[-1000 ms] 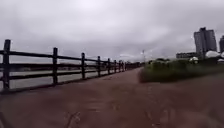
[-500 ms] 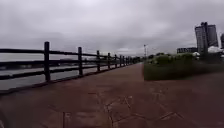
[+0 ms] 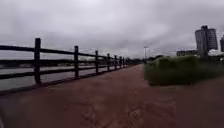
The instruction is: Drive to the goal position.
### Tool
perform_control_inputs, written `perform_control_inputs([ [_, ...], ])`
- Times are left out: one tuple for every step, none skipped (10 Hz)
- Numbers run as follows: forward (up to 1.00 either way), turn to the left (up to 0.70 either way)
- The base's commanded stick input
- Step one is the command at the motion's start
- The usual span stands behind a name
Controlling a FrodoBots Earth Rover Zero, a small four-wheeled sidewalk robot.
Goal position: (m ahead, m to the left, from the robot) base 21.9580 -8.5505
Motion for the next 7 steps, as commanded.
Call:
perform_control_inputs([
  [1.0, 0.0],
  [1.0, -0.03],
  [1.0, -0.25],
  [1.0, -0.37],
  [1.0, -0.13],
  [1.0, 0.0],
  [1.0, 0.0],
])
